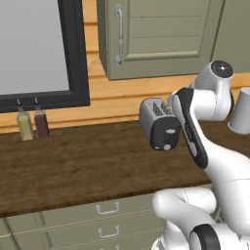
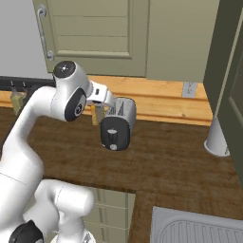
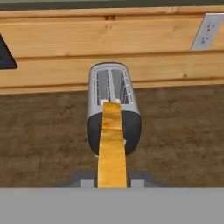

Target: Start the toaster. Once the lever pops up, take the bread to the plate on the dining counter.

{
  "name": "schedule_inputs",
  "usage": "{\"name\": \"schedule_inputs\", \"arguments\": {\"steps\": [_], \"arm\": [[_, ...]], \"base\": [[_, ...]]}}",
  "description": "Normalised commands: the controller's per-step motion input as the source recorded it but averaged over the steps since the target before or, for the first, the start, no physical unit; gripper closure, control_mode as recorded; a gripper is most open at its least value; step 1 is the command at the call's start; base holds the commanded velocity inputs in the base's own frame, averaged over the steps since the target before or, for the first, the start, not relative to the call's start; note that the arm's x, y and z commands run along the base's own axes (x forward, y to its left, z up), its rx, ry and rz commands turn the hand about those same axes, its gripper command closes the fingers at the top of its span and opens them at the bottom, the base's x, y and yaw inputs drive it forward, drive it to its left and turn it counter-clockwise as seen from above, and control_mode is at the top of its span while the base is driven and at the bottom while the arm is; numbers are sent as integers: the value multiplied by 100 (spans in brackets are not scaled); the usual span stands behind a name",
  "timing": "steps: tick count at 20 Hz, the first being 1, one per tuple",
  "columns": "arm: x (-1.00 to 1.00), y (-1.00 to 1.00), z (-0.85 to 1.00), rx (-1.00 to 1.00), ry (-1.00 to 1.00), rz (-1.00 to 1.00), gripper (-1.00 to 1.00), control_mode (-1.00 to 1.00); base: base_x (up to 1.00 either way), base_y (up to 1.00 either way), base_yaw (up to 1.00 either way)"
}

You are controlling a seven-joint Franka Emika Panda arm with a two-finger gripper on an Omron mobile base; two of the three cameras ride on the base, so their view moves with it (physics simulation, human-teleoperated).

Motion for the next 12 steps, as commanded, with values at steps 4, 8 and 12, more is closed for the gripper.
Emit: {"name": "schedule_inputs", "arguments": {"steps": [4, 8, 12], "arm": [[-100, 4, -27, 0, 14, 0, 100, -100], [-78, 41, -19, 0, -3, 0, 100, -100], [-38, 51, -2, 0, -3, 0, 100, -100]], "base": [[0, 0, 0], [0, 0, 0], [0, 0, 0]]}}
